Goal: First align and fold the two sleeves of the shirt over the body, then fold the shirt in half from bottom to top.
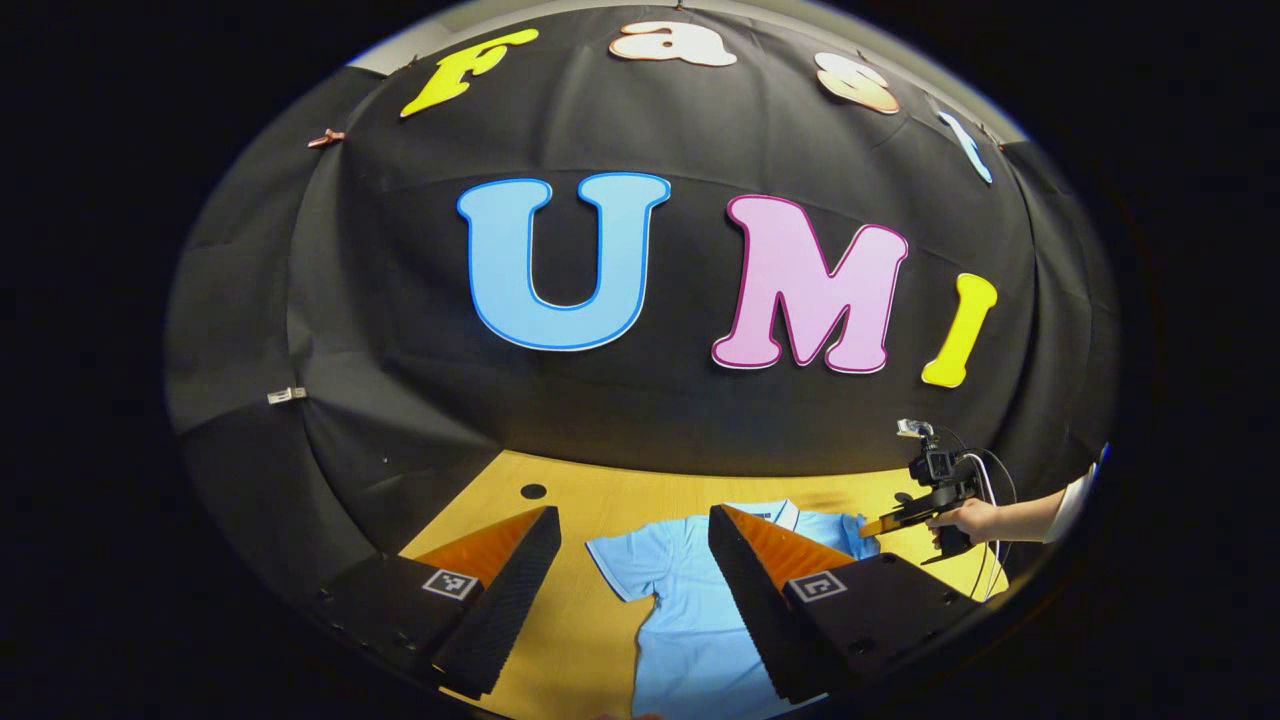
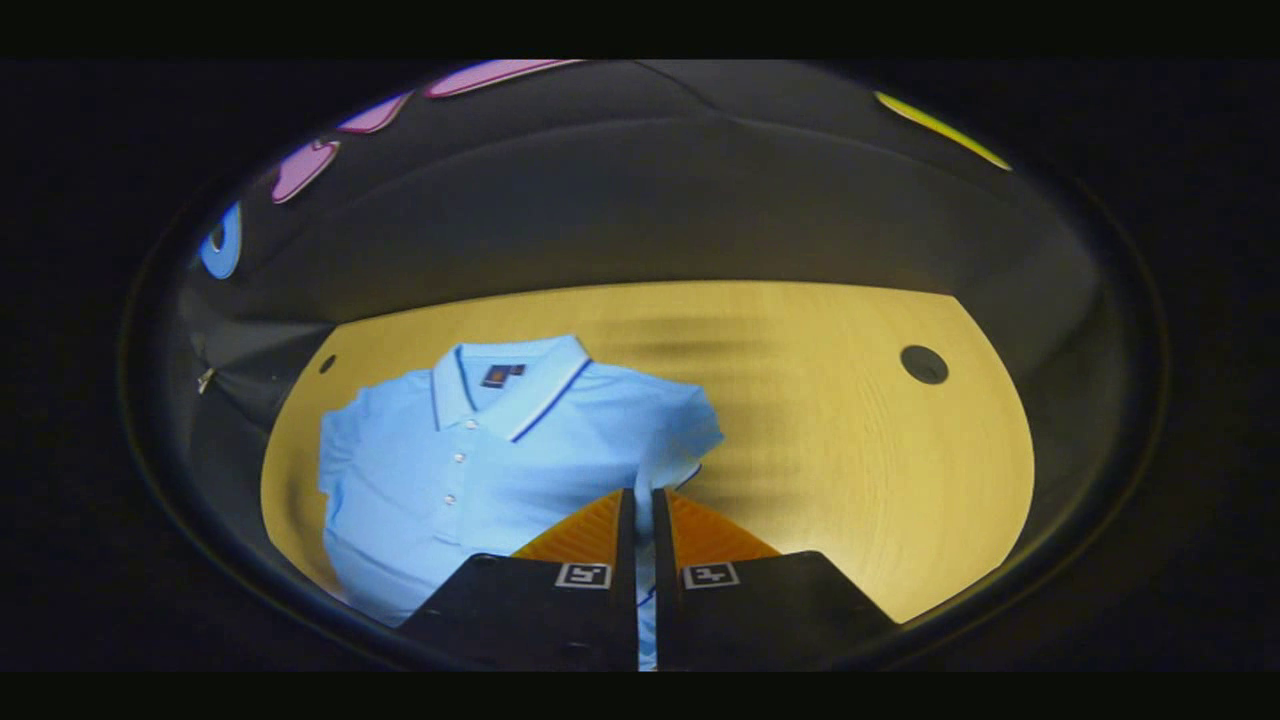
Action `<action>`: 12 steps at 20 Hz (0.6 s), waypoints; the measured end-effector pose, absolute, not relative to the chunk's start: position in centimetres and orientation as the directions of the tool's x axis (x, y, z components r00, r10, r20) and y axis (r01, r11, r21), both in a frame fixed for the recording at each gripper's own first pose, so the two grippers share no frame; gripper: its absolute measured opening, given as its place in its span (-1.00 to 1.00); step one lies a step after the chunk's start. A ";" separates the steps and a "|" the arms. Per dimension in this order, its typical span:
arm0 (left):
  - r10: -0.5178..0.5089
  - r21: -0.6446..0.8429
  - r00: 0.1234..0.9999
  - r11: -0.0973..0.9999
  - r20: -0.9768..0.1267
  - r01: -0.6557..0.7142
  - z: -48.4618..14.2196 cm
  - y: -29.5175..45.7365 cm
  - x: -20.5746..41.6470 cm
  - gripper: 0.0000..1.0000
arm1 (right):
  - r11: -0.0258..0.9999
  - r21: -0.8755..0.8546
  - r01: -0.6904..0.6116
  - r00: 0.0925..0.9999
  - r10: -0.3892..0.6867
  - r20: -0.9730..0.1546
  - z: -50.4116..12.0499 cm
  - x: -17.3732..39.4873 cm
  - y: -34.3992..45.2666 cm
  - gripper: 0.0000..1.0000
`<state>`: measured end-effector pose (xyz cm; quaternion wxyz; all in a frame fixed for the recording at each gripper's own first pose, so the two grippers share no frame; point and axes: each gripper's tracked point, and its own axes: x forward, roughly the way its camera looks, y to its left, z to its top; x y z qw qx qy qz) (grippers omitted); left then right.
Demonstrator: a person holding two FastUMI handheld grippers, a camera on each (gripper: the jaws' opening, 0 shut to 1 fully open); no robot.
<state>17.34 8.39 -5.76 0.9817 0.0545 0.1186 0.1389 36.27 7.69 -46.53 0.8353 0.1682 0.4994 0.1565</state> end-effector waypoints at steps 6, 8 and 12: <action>0.302 0.181 0.924 0.948 -0.234 -0.264 -6.8 9.0 16.5 0.94 | 0.904 0.365 -0.223 0.350 0.424 -0.835 -49.2 34.2 11.2 -0.77; 0.308 0.170 0.919 0.947 -0.246 -0.272 -7.3 9.3 16.5 0.93 | 0.902 0.363 -0.236 0.338 0.426 -0.839 -50.1 34.0 11.9 -0.78; 0.309 0.115 0.897 0.951 -0.317 -0.287 -10.1 10.5 17.2 0.93 | 0.889 0.394 -0.231 0.338 0.454 -0.825 -49.6 33.8 12.5 -0.30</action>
